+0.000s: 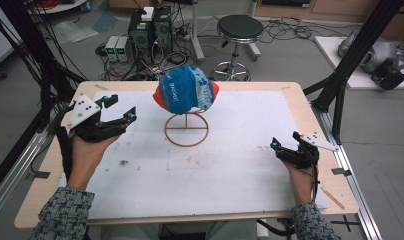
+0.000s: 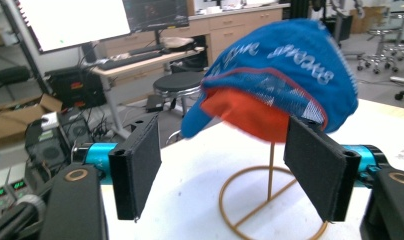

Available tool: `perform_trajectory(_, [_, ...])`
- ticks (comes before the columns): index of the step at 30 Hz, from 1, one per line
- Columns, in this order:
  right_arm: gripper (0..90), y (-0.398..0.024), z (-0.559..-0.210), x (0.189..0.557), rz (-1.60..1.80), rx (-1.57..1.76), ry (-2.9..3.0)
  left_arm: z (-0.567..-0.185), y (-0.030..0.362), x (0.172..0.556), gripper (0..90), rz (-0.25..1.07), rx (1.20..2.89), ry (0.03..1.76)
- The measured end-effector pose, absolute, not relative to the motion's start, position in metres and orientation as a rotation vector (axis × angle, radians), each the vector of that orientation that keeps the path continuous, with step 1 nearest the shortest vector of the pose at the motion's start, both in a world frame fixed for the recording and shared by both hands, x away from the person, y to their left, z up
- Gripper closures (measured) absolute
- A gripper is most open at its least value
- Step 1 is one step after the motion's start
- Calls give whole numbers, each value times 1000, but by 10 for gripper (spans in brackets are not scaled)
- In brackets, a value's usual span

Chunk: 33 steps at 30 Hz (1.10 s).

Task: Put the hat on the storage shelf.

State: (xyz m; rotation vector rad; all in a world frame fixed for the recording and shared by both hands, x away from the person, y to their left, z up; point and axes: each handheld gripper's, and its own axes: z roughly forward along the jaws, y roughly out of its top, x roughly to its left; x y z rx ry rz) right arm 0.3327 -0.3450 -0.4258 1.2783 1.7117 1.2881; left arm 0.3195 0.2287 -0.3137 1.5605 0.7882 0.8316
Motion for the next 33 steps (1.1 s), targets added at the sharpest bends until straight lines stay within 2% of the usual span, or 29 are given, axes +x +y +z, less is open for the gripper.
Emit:
perform_trajectory(16, [129, -344, -426, 332, 1293, 1292, 1711, -358, 258, 302, 247, 843, 1523, 884])
perform_trajectory(33, [127, -343, -427, 332, 1288, 1287, 1722, -387, 268, 299, 235, 855, 1539, 924])
